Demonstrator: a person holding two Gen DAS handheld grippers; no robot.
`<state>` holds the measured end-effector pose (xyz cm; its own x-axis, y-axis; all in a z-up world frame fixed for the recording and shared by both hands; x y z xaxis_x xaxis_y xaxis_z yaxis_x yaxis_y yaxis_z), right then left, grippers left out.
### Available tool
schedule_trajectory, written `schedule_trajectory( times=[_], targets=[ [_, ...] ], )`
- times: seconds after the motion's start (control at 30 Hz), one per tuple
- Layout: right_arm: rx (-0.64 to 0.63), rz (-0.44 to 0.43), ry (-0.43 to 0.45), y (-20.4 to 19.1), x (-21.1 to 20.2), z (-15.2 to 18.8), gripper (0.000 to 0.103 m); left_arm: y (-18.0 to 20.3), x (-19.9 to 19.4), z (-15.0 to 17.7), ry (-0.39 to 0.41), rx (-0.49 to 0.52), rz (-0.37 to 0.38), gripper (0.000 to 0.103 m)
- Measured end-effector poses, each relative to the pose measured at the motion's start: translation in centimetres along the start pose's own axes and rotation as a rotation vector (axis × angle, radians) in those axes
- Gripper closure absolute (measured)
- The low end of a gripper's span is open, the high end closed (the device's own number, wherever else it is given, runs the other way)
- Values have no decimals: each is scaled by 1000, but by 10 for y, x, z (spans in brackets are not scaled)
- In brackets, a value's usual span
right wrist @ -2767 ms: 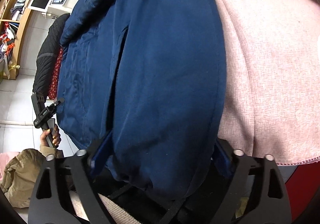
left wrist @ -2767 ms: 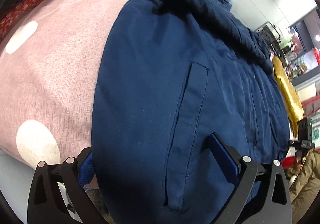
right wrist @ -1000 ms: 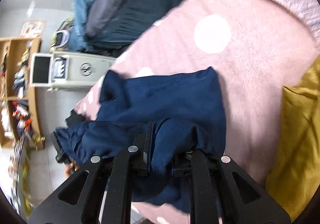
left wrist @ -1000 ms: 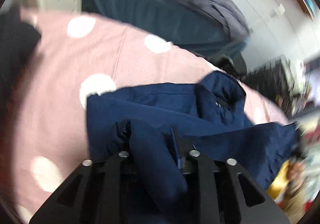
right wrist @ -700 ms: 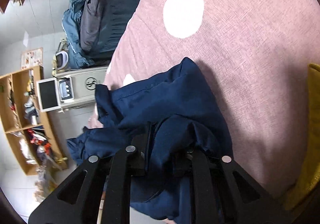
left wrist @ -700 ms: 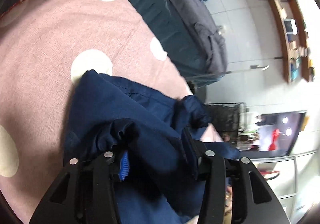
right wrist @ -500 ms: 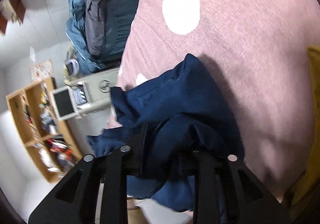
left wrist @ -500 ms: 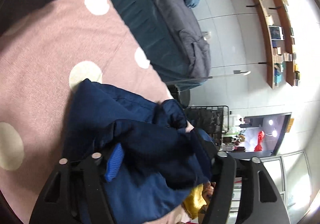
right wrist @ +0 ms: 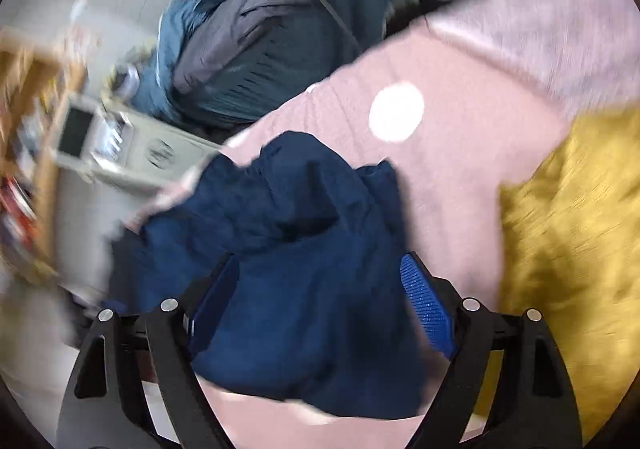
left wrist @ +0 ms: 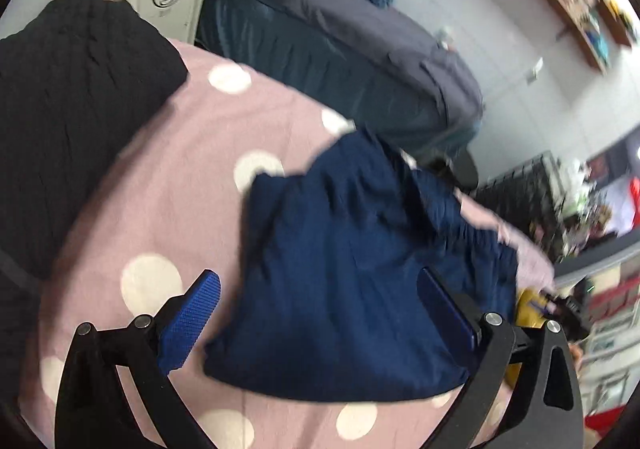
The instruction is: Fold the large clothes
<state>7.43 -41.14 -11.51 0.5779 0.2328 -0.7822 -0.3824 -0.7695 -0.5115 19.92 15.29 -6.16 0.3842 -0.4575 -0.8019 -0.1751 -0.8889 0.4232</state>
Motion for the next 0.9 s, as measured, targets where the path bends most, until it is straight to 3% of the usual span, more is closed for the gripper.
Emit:
schedule_trajectory(
  times=[0.03,0.1,0.23,0.3,0.37,0.5,0.57,0.67,0.77,0.83,0.9],
  targets=[
    [-115,68,44,-12,-7,9,19,8,4,16,-1,24,-18,7],
    [-329,156,123,-40,-19,35,8,20,8,43,19,62,-24,7],
    [-606,219,239,-76,-23,86,6,36,25,89,44,166,-103,7],
    [-687,221,241,-84,-10,105,6,48,38,106,49,260,-173,6],
    [-704,229,198,-84,1,121,6,55,48,113,50,318,-234,6],
    [-621,189,57,-87,33,137,6,70,69,108,72,430,-383,6],
    [-599,210,52,-89,44,133,6,74,78,101,104,461,-471,6],
    [-576,272,39,-83,61,122,6,66,101,91,83,462,-536,5],
    [-497,242,-2,-71,74,117,6,45,124,79,20,337,-480,5],
    [-486,238,-24,-67,79,116,6,33,129,71,15,244,-422,5],
    [-497,247,-37,-66,85,117,6,29,134,64,22,219,-396,5]
  ],
)
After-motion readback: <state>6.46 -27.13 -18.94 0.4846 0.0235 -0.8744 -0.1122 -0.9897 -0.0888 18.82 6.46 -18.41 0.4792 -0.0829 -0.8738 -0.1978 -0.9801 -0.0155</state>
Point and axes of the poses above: each gripper's, at about its wrist camera, not at the fingertips, and x roughly the way its jaws point, y to its right, z to its underside, the point moved 8 cm from there along x, roughly the way its jaws point, and after that the axes turned 3 degrees about y, right-handed, at the moved point
